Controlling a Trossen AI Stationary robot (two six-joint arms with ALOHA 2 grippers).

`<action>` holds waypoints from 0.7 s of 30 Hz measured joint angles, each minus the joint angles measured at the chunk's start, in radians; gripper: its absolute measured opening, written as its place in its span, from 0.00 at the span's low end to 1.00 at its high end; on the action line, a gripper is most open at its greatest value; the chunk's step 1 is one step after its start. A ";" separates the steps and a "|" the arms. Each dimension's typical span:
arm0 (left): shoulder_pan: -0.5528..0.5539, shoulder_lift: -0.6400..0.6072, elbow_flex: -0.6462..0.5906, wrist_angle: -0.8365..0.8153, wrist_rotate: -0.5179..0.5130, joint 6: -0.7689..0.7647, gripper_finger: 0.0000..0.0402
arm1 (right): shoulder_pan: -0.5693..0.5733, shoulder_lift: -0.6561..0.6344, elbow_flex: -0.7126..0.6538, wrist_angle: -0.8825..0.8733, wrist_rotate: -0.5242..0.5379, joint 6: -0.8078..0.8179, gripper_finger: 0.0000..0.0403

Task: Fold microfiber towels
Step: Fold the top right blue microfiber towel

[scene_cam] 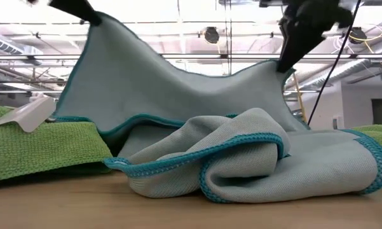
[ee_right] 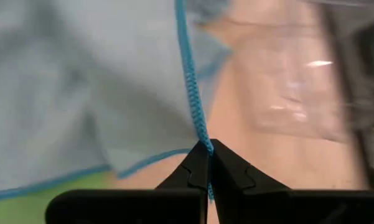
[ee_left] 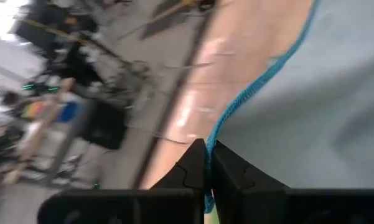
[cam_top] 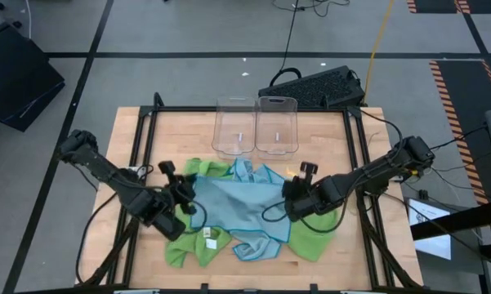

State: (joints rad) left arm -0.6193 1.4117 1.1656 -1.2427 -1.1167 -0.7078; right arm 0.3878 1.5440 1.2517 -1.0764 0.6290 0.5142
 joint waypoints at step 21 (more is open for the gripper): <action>0.395 0.003 -0.017 -0.030 0.053 0.105 0.04 | -0.228 -0.050 -0.041 0.018 0.087 -0.145 0.00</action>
State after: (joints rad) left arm -0.2246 1.4147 1.1488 -1.2724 -1.0634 -0.6025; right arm 0.1600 1.4941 1.2111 -1.0582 0.7160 0.3695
